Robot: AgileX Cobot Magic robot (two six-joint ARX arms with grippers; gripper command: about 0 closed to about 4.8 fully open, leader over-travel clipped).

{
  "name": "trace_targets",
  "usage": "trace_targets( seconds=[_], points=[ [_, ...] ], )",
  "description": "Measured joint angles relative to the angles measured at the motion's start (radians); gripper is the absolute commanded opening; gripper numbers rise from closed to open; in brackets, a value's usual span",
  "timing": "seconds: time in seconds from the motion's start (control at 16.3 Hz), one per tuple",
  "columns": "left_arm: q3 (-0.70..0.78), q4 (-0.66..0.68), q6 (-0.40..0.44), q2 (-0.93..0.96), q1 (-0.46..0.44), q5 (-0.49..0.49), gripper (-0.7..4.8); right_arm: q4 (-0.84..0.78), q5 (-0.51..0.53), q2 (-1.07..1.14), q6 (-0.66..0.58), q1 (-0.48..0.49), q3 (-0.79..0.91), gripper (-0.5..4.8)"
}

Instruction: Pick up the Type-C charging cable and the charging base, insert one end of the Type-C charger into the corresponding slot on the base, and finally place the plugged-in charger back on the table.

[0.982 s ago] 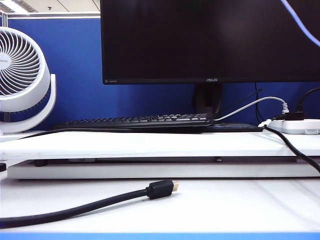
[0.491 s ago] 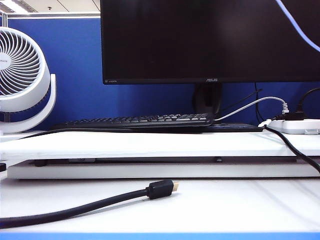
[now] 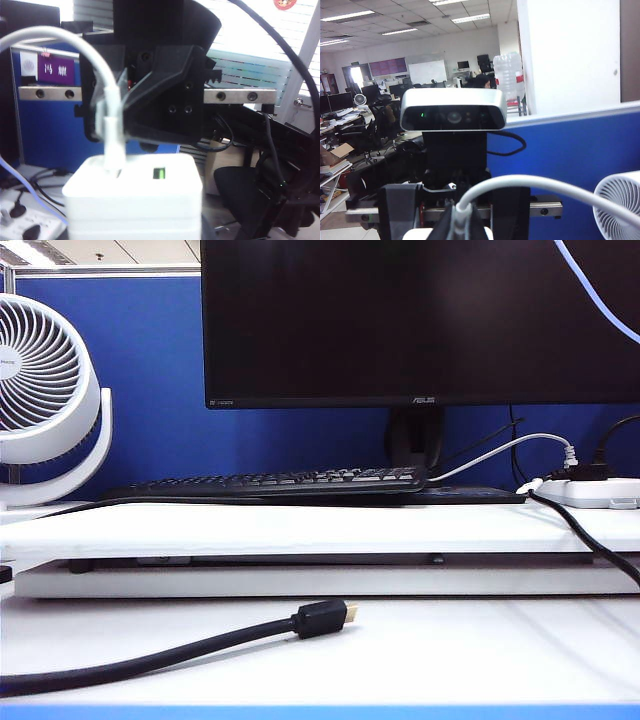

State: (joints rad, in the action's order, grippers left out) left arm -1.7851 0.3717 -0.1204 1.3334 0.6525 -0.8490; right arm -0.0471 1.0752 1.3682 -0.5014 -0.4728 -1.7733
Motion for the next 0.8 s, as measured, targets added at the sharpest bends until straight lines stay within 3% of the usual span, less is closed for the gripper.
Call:
trace_targets(
  seconds=[0.31,0.55,0.8],
  points=[
    [0.001,0.013,-0.009,0.0,0.0,-0.023,-0.06,0.048,0.028,-0.002,0.032,0.0,-0.001,-0.06],
    [0.006,0.009,-0.011,0.002,0.0,-0.031,-0.06,0.125,0.044,-0.008,0.156,0.001,-0.006,-0.06],
    [0.006,0.008,-0.011,0.002,0.0,-0.03,-0.06,0.134,0.039,-0.008,0.158,0.001,-0.006,-0.05]
  ],
)
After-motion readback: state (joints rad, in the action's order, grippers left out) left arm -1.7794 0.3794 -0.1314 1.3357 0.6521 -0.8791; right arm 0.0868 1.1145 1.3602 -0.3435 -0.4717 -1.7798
